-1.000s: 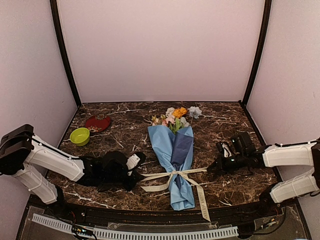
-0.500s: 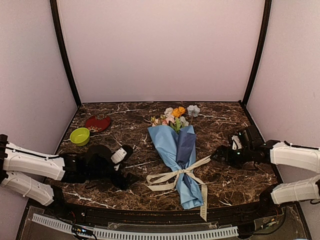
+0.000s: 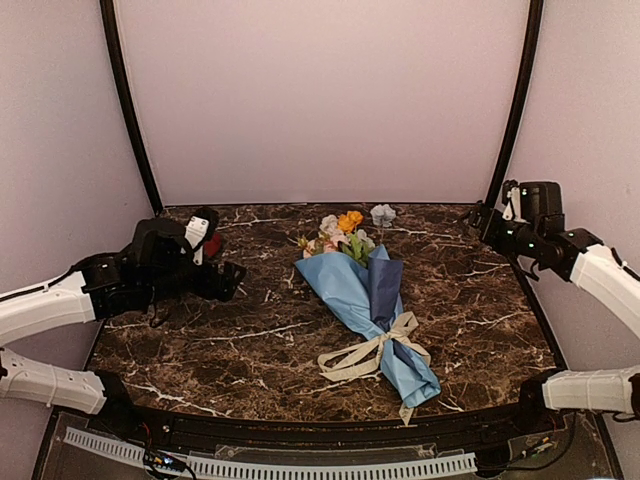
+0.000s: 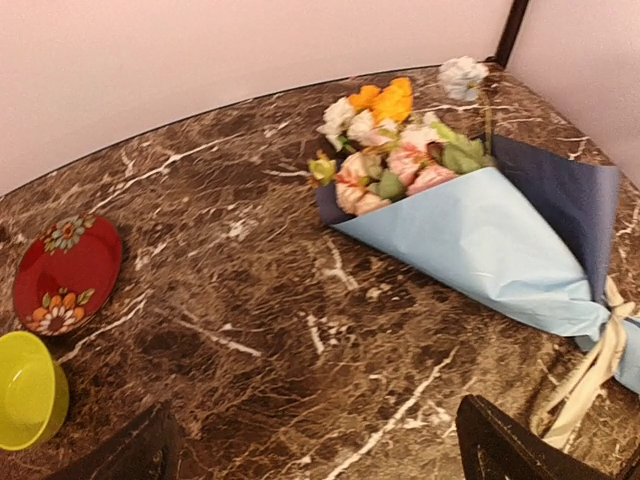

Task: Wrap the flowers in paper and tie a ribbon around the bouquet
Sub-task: Adjust the tied bouquet at the center of the board, then reset both arms

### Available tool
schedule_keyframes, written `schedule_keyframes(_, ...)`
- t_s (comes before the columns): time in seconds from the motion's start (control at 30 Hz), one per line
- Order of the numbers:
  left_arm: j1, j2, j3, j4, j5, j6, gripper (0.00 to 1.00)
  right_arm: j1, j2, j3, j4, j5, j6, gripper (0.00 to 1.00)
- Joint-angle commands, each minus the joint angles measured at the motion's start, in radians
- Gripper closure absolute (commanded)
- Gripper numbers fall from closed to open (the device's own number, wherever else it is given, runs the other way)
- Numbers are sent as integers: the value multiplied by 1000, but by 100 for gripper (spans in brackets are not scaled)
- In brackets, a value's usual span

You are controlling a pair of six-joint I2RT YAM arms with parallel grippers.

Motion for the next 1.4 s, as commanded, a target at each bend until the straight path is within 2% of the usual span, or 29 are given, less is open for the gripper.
schedule_keyframes(0.0,122,48,26,-168,-28,-59,1,-88,98,81,-69,12,-65,0)
schedule_keyframes(0.1,162,71,24,-195,-62,-65,1,-110,137,44,-31,-59,-54,2)
schedule_keyframes(0.2,193,76,8,-222,-77,-79,1,-66,141,-67,3,-100,-15,7)
schedule_keyframes(0.37,197,37,-67,-195,-44,-92,1,136,151,-233,-9,-18,63,7)
schedule_keyframes(0.5,197,14,-89,-191,-60,-101,1,357,199,-334,59,-18,180,8)
schedule_keyframes(0.67,197,13,-89,-180,-64,-93,1,648,349,-246,97,-38,250,9)
schedule_keyframes(0.77,198,20,-87,-178,-67,-87,1,693,385,-160,35,-18,251,5)
schedule_keyframes(0.93,207,16,-99,-166,-76,-77,1,559,223,-184,20,9,205,3)
schedule_keyframes(1.07,242,3,-119,-117,-68,-62,1,278,99,-178,-7,-6,51,0)
schedule_keyframes(1.23,336,37,-154,-9,-79,-62,1,-45,14,-140,127,-6,-81,0)
schedule_keyframes(1.37,421,76,-204,122,-210,-80,1,-226,41,-157,322,6,-88,0)
